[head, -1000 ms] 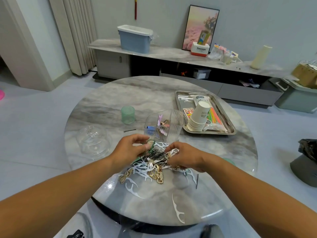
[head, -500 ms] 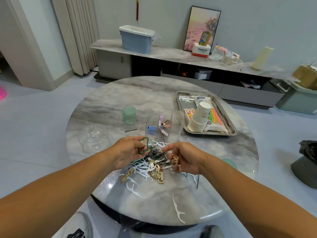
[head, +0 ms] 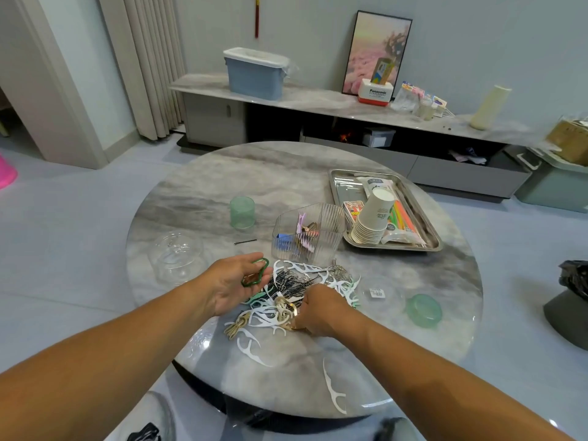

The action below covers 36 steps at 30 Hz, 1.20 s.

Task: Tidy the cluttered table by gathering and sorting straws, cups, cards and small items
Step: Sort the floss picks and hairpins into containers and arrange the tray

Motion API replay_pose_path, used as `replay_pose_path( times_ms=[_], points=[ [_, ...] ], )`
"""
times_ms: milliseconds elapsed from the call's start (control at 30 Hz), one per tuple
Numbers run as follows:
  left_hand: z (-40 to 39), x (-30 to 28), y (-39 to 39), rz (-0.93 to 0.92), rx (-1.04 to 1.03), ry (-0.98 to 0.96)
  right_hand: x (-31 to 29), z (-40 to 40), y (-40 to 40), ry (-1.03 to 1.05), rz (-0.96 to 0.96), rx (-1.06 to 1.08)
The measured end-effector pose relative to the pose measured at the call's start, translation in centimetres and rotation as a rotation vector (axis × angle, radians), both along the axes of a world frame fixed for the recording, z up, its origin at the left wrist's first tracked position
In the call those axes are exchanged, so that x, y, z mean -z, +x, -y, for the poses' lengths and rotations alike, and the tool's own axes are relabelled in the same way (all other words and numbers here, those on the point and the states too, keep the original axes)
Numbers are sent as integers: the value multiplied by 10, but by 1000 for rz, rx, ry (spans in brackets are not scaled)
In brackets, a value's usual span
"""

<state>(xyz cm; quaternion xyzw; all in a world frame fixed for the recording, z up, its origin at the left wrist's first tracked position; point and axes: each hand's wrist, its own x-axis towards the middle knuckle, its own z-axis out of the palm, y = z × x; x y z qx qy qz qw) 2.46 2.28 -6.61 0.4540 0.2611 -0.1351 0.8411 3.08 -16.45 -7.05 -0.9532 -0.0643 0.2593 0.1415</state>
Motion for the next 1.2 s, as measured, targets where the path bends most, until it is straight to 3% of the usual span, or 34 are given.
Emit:
replay_pose_path(
  times_ms=[200, 333, 400, 467, 600, 867, 1100, 1200],
  points=[
    [-5, 5, 0, 0, 33, 87, -8, 14, 11, 142, 17, 84],
    [0, 4, 1, 0, 47, 129, -14, 13, 17, 611, -191, 511],
    [2, 5, 2, -7, 29, 136, -13, 11, 17, 724, -233, 584],
    [2, 5, 2, -18, 0, 147, -7, 7, 17, 662, -155, 429],
    [-1, 4, 0, -35, -19, 165, 3, -2, 14, 335, 18, 38],
    [-1, 3, -2, -22, 30, 168, -11, 3, 21, 328, -49, 20],
    [6, 8, -4, -44, 159, 209, -19, -9, 1, 16, -93, -136],
    [10, 9, -9, -48, 224, 236, -18, -16, -2, 22, -65, -148]
  ],
)
